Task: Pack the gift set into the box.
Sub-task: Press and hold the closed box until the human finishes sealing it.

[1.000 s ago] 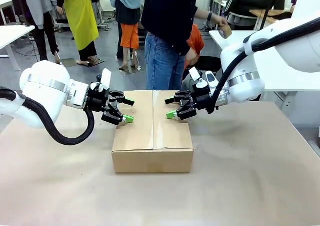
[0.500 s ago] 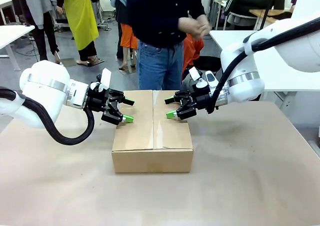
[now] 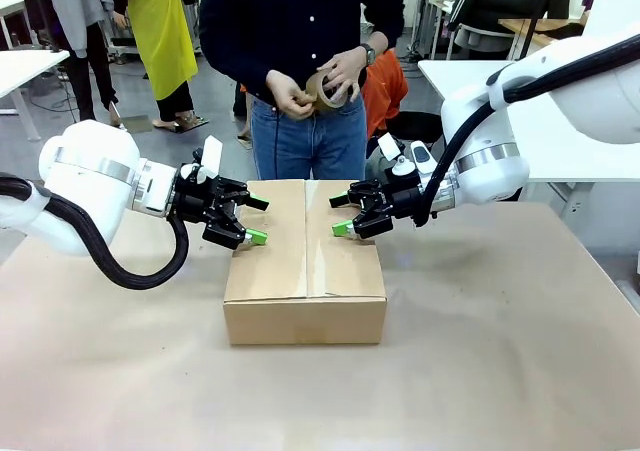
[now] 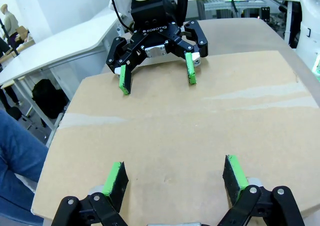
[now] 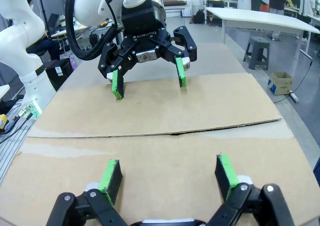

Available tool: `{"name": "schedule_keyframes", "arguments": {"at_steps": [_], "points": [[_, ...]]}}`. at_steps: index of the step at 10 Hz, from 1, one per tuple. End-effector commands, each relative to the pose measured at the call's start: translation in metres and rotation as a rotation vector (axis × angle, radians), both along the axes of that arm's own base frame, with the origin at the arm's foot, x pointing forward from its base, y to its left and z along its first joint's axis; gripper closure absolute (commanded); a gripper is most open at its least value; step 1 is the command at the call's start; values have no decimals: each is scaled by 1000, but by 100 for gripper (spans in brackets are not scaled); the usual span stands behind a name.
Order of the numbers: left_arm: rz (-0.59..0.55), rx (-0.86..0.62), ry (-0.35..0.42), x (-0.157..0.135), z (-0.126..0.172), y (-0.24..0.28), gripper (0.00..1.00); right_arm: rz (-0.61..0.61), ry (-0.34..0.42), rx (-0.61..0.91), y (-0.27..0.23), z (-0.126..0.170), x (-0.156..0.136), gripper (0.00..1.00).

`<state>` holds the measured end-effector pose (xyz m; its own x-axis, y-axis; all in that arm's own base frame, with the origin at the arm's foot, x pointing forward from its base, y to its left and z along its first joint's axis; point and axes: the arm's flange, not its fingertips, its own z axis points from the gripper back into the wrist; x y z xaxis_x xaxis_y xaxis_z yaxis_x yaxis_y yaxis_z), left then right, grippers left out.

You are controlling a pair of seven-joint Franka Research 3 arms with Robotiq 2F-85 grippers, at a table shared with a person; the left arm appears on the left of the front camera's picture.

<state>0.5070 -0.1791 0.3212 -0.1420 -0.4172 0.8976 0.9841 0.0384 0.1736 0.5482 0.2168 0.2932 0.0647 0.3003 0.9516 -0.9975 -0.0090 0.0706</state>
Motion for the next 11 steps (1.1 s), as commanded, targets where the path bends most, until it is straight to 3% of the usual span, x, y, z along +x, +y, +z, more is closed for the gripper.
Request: {"name": "schedule_keyframes", "arguments": {"at_steps": [1, 11], "points": [[3, 8, -1, -1, -1, -1, 0, -3, 1, -3, 0, -3, -1, 0], [3, 8, -1, -1, -1, -1, 0, -3, 1, -3, 0, -3, -1, 0]]}}
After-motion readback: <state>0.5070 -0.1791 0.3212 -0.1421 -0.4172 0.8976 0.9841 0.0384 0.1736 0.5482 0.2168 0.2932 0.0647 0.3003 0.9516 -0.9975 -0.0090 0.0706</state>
